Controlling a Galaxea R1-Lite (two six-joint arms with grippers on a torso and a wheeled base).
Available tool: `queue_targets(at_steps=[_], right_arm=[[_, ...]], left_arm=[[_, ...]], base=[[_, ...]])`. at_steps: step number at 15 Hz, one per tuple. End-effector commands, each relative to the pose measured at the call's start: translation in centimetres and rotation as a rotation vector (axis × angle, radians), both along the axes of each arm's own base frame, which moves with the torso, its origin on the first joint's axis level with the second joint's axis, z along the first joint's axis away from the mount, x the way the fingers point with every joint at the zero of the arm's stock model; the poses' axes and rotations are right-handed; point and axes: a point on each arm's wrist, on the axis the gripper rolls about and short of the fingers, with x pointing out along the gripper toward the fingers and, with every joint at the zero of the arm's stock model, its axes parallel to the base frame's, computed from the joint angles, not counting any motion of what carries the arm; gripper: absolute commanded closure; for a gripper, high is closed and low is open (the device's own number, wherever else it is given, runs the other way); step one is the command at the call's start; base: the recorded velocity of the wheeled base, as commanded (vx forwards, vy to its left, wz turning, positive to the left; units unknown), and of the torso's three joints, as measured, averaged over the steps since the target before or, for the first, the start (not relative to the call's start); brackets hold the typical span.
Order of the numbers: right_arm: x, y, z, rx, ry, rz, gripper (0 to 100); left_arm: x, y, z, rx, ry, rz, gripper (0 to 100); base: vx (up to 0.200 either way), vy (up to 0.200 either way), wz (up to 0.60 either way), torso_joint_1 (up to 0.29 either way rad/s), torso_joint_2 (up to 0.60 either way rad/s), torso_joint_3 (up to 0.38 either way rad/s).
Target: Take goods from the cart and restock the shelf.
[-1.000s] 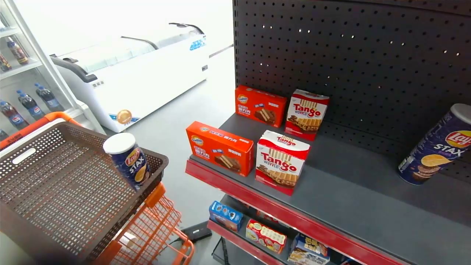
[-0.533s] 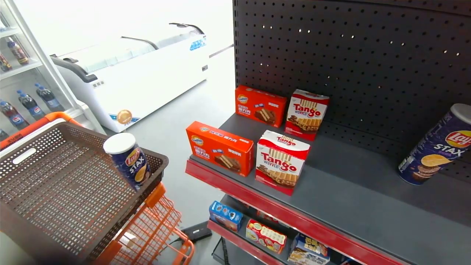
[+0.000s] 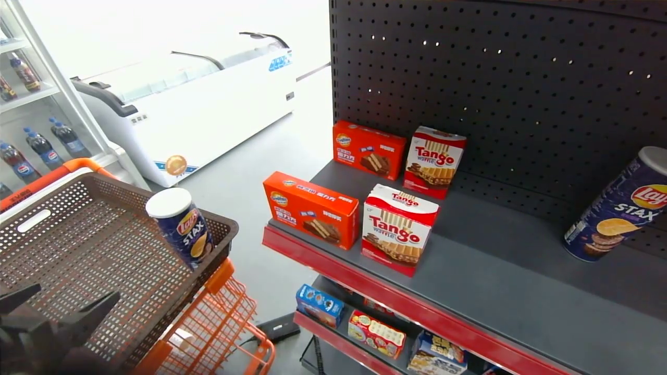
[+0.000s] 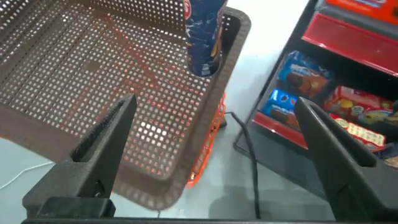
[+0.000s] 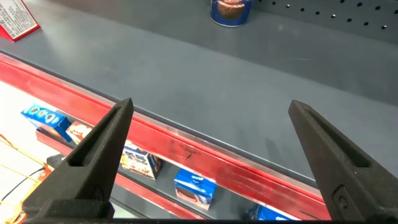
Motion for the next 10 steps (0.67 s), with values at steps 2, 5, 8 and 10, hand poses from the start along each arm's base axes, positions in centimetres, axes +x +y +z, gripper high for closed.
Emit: queue_targets(at_steps=[2, 5, 8, 10], right_arm=[[0.0, 0.0, 0.0, 0.000, 0.000, 0.001, 0], [0.0, 0.0, 0.0, 0.000, 0.000, 0.001, 0], [0.0, 0.0, 0.0, 0.000, 0.000, 0.001, 0], [0.0, 0.0, 0.0, 0.000, 0.000, 0.001, 0]], left_arm=[[6.9, 1.1, -2.9, -0.001, 0.135, 0.014, 0], [11.9, 1.7, -5.5, 0.055, 0.045, -0.001, 0], [15.5, 1.4, -7.8, 0.069, -0.022, -0.037, 0], [17.3, 1.3, -8.4, 0.067, -0.054, -0.044, 0]], base=[[0.000, 0.000, 0.00, 0.000, 0.00, 0.000], [0.000, 0.000, 0.00, 0.000, 0.00, 0.000], [0.000, 0.000, 0.00, 0.000, 0.00, 0.000], [0.000, 0.000, 0.00, 0.000, 0.00, 0.000]])
